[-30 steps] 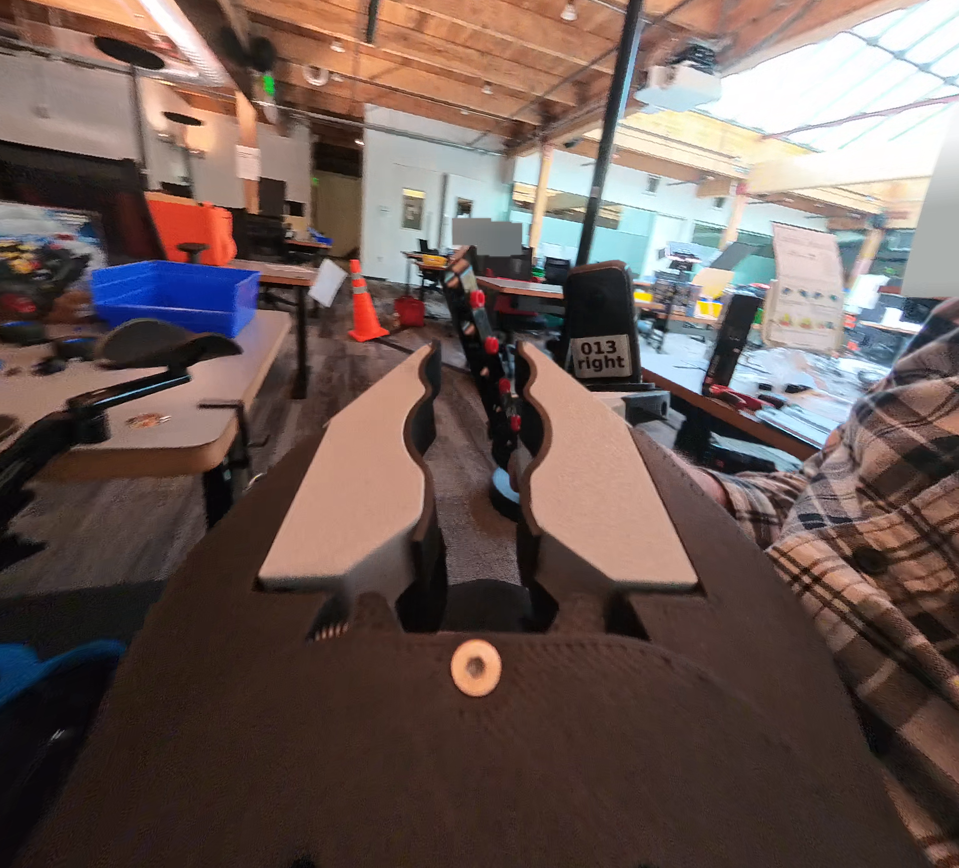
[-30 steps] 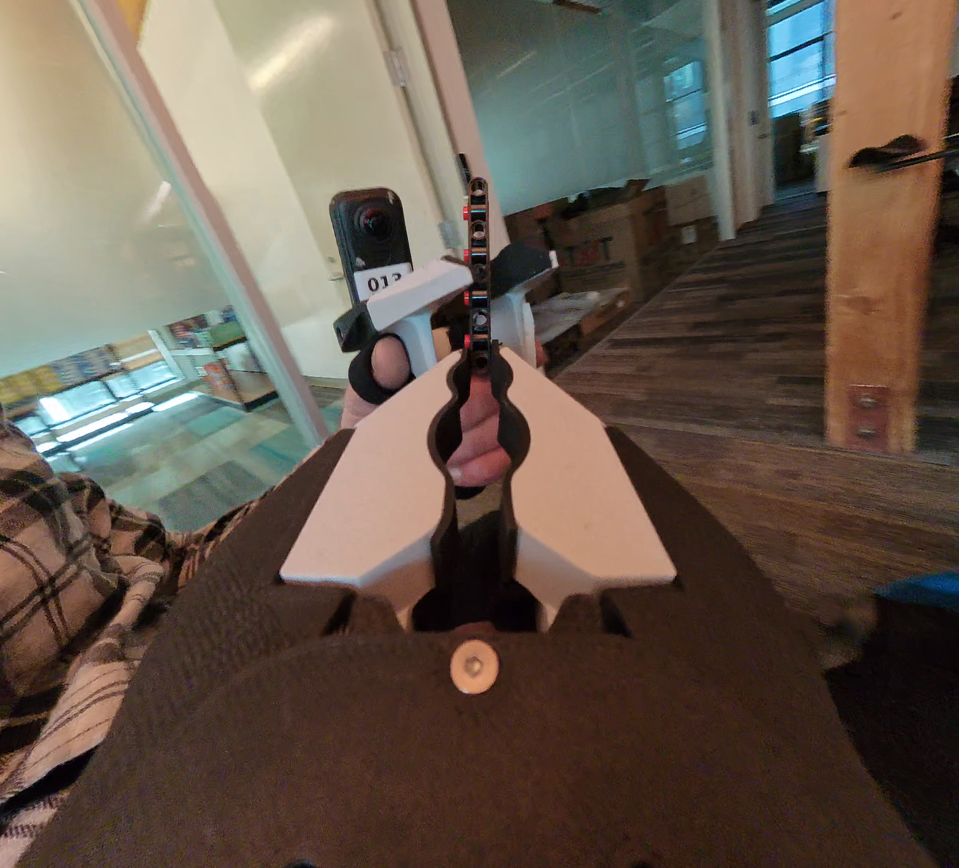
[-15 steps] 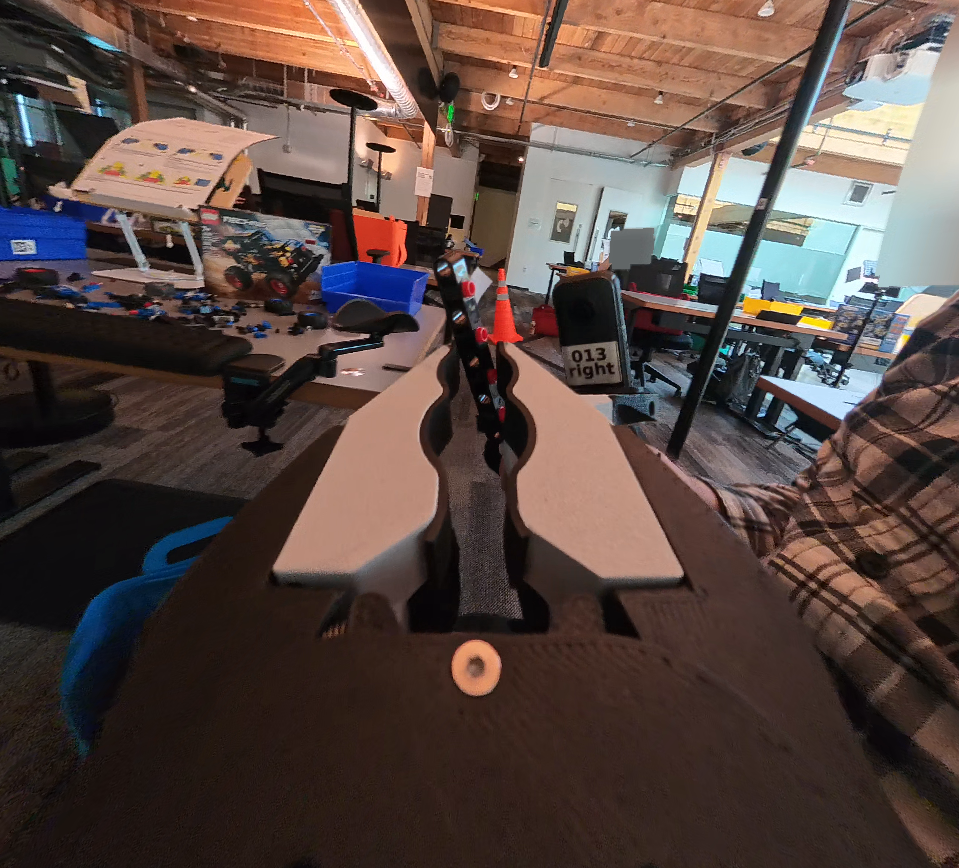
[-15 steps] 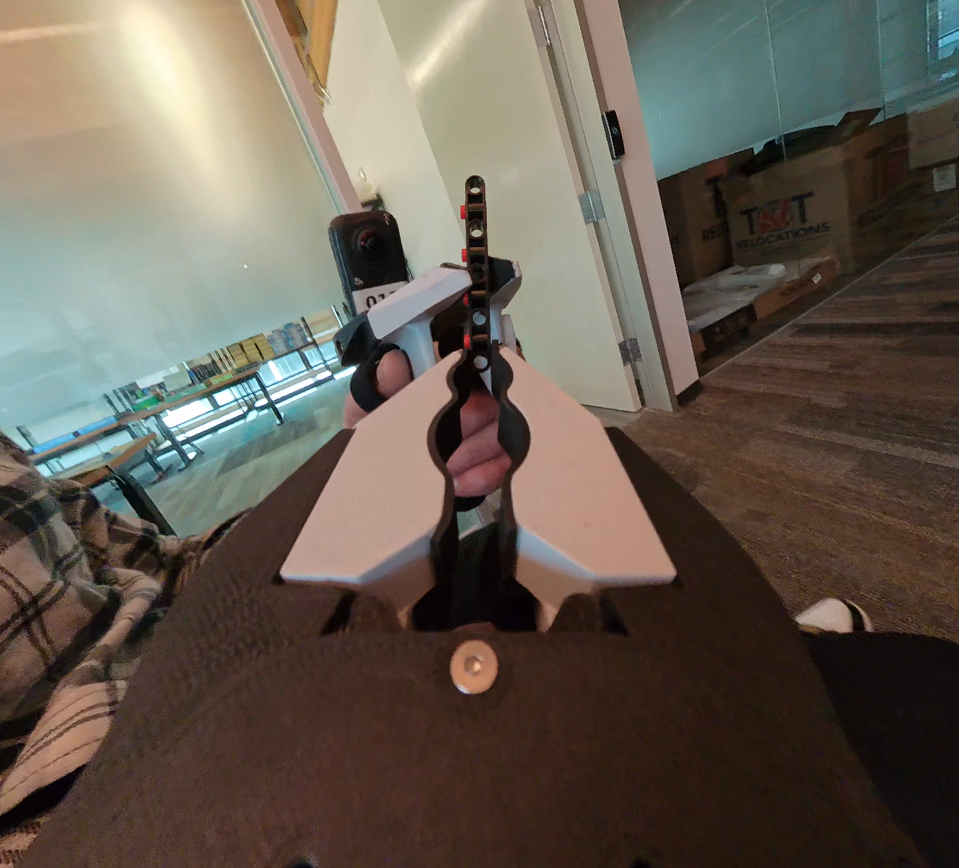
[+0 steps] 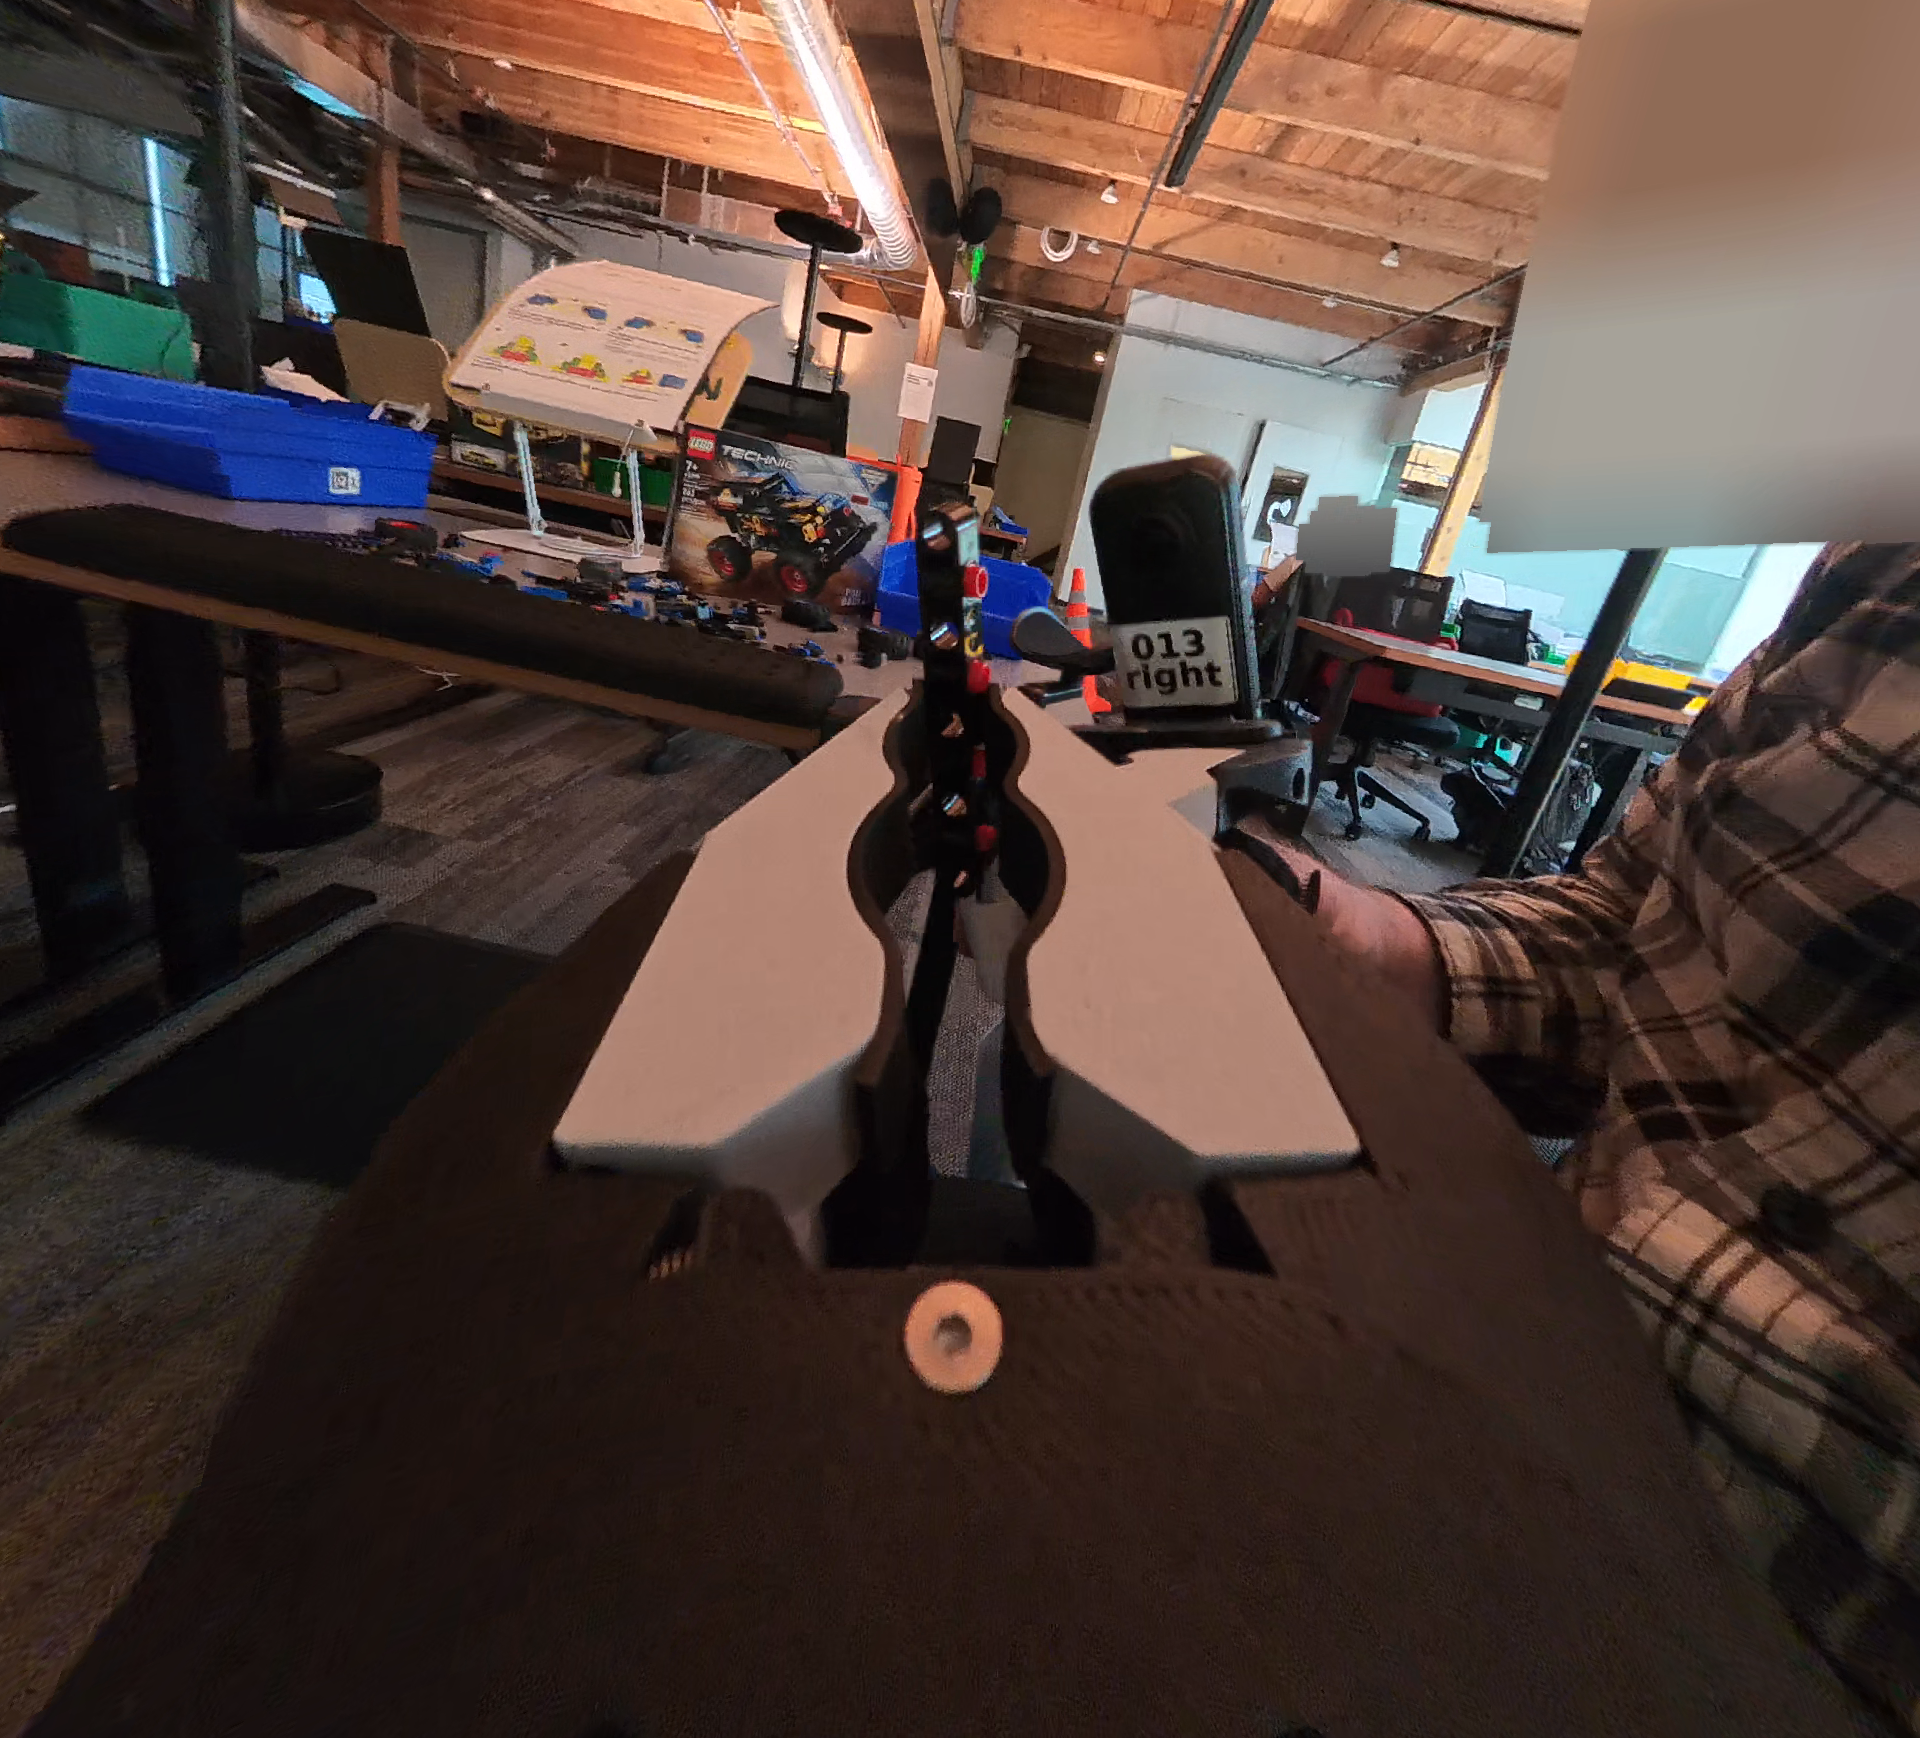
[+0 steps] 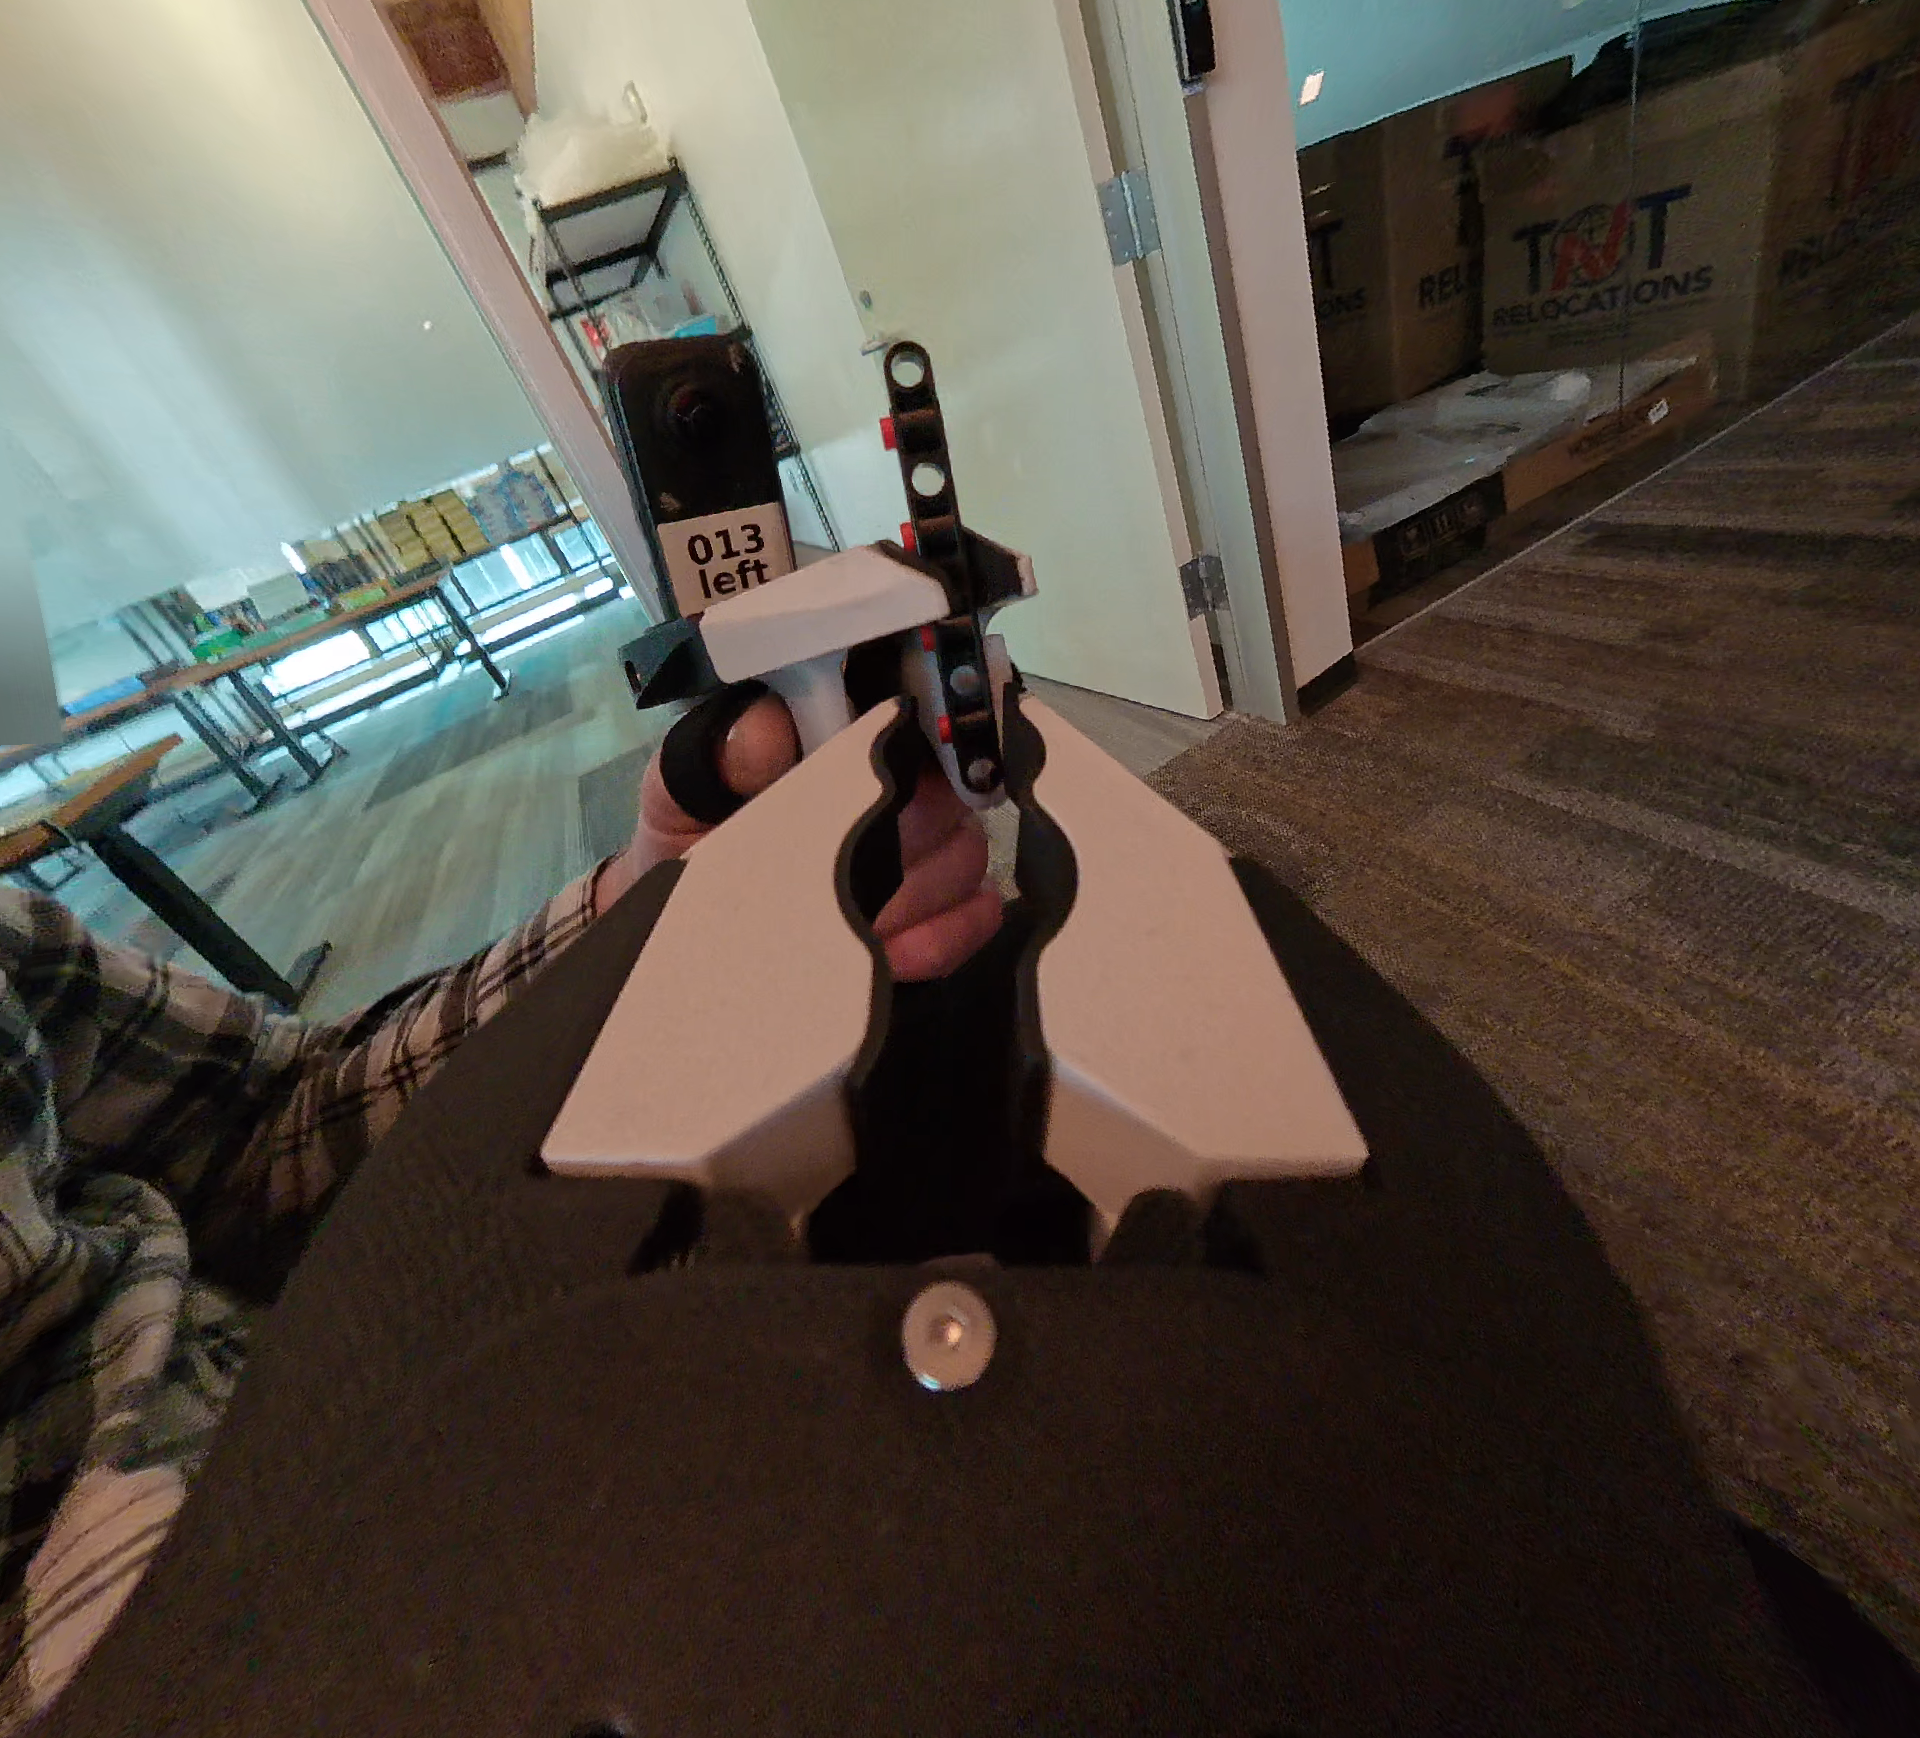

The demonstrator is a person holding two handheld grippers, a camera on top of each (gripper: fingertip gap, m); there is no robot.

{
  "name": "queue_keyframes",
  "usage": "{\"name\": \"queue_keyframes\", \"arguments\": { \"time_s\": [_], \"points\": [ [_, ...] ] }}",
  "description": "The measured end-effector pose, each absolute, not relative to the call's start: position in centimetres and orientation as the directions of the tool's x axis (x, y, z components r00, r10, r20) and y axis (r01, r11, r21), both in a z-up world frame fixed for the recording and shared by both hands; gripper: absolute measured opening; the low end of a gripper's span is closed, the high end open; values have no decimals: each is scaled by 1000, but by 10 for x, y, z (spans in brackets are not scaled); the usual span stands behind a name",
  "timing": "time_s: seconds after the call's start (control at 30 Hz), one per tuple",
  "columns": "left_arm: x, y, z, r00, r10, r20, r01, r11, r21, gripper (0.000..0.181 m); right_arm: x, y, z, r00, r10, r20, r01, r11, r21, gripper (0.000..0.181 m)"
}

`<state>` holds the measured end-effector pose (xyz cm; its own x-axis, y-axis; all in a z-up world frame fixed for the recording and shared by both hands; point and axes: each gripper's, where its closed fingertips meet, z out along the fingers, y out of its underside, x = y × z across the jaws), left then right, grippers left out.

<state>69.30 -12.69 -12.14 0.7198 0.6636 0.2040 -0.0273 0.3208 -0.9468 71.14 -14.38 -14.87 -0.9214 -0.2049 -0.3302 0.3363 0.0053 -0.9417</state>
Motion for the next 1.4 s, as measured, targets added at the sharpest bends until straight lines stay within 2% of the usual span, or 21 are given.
{"name": "queue_keyframes", "arguments": {
  "time_s": [0.13,0.3,0.6,0.73,1.0,1.2,1.33,1.4],
  "points": [
    [675,-161,-102,734,667,131,-84,280,-956,7,693,-181,-136,-942,-191,-275,278,14,-961,18],
    [636,-191,-89,773,620,135,-86,313,-946,6,643,-203,-126,-974,-98,-204,206,-8,-979,27],
    [520,-163,-89,880,448,157,49,244,-969,6,531,-160,-110,-976,216,-34,23,-52,-998,34],
    [468,-144,-99,912,397,105,64,115,-991,7,480,-139,-109,-929,368,30,-56,-62,-996,34],
    [354,-169,-106,925,376,59,38,61,-997,7,331,-102,-113,-759,648,60,-82,-4,-997,48],
    [267,-203,-107,931,362,43,22,62,-998,7,206,-24,-114,-461,856,233,-110,206,-972,49],
    [200,-207,-103,945,325,30,16,45,-999,7,157,30,-123,-333,934,127,-9,132,-991,57],
    [169,-200,-103,954,301,-1,-8,22,-1000,7,147,44,-125,-280,949,143,-8,147,-989,55]
  ]
}}
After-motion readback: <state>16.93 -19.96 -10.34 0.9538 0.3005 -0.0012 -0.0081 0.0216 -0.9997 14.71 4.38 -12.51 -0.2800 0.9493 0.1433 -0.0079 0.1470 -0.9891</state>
